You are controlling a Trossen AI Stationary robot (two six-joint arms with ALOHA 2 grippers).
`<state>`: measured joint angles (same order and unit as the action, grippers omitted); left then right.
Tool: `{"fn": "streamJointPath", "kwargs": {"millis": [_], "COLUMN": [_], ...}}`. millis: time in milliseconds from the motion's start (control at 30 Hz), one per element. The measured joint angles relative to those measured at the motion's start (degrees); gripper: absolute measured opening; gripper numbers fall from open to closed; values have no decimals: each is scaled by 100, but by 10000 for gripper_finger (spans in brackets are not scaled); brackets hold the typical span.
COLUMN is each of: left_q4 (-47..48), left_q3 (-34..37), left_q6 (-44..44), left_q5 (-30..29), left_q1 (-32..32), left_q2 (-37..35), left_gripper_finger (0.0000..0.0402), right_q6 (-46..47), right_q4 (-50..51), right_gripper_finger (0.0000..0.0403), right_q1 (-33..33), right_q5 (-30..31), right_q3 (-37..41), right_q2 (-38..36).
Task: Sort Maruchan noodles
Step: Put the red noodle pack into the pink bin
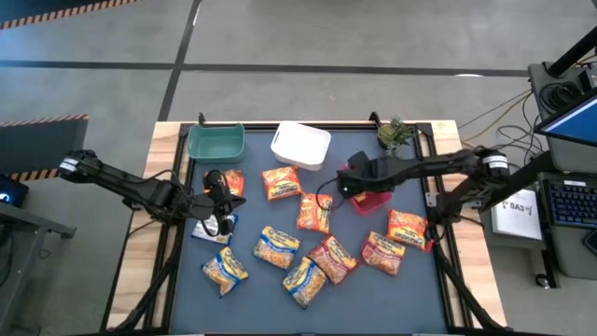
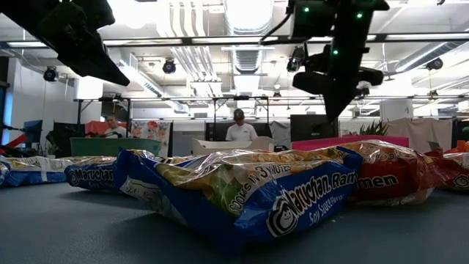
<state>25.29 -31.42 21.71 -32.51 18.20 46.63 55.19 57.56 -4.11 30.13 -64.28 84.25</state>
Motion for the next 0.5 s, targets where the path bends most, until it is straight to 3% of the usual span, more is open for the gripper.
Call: {"fn": "streamJointPath", "kwargs": {"millis": [333, 500], "left_q4": [-26, -27], "left_q3": [2, 2], "left_q6": [26, 26], "left_q5": [2, 2], "left_q1": [0, 0], "left_q2": [0, 0], "left_gripper_finger": [0, 0], "right_q6": [116, -146], "right_q4": [-622, -697], "right_gripper_finger": [10, 39], "right_q1": [-174, -595], "right_q5": [92, -105], "right_q3": [423, 366], "right_q2": [15, 15]}}
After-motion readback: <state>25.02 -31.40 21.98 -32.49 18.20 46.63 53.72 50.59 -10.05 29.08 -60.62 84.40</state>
